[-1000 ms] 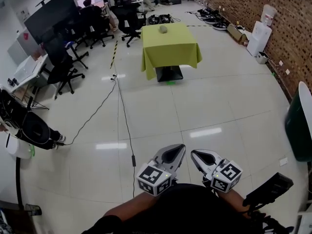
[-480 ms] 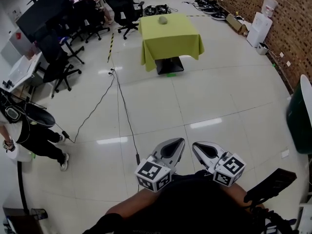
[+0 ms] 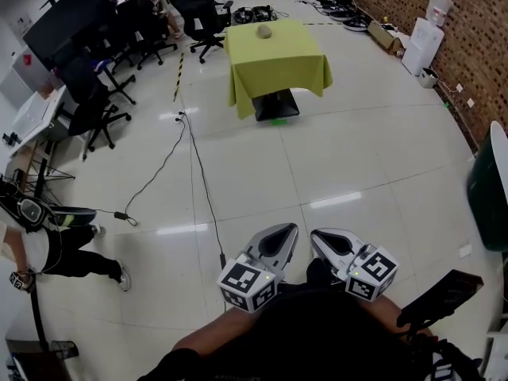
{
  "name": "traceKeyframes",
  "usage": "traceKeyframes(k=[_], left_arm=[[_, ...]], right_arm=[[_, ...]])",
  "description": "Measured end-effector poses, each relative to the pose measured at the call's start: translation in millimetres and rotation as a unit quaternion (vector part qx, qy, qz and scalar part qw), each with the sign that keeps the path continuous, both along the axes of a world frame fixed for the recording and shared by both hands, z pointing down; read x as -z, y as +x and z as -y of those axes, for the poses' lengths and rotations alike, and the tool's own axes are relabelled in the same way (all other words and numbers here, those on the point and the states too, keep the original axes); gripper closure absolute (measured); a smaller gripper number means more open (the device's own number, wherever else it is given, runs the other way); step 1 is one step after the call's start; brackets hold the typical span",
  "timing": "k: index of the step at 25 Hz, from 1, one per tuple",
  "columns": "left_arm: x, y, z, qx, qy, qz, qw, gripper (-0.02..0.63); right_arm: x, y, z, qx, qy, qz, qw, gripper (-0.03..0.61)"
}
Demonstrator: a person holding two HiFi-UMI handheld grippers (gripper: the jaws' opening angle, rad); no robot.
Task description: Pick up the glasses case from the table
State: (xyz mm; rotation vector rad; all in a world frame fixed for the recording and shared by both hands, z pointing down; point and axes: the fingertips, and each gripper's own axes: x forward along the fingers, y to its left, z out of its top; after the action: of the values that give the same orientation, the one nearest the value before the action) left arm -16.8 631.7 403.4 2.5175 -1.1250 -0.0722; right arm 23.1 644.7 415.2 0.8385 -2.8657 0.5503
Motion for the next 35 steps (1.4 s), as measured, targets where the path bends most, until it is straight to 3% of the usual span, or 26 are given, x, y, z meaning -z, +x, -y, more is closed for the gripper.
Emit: traceKeyframes(k=[11,23,30,35], left_arm=[[-3,10,60,0.026,0.003,0.016,0.9995,0.609],[3,70,151,0.039,0.009,0.031,0.9987,0.609],[-3,118,212,0.056,0.007,0.037,0.9977,0.609],[-6,129,225,0.060,0.010,0.040,0.9973,0.609]], right_arm=[[-2,11,65,0.021,0.007,0.019,1.000,0.575],[7,72,159,0.027,0.018,0.030,0.999,0.575],[0,129,220,0.026,0.011,0.032,0.999,0.575],[-2,147,239,0.014,0.009,0.039,0.999,0.575]])
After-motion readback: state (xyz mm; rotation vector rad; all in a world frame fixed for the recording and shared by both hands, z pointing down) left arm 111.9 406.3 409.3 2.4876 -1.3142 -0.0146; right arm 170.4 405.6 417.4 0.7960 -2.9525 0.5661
